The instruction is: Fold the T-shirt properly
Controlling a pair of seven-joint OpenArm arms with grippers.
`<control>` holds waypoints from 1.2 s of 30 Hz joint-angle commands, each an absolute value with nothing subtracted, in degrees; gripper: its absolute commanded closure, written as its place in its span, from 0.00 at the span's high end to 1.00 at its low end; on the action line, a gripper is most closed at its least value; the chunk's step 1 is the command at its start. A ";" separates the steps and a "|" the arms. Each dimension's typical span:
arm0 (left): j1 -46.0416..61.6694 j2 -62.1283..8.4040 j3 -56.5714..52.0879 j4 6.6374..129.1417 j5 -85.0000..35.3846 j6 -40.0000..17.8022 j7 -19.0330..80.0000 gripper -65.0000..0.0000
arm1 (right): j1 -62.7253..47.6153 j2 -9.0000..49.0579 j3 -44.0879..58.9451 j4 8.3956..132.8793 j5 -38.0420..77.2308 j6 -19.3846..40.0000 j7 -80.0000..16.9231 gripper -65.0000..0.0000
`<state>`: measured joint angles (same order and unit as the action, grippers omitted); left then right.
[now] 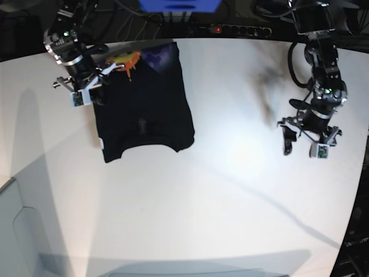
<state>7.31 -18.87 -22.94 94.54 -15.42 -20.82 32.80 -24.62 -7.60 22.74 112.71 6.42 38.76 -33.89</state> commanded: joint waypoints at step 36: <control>34.59 -13.23 -31.16 107.21 -15.96 -20.70 31.08 0.68 | -31.16 -7.69 31.34 110.37 7.25 40.00 -23.78 0.00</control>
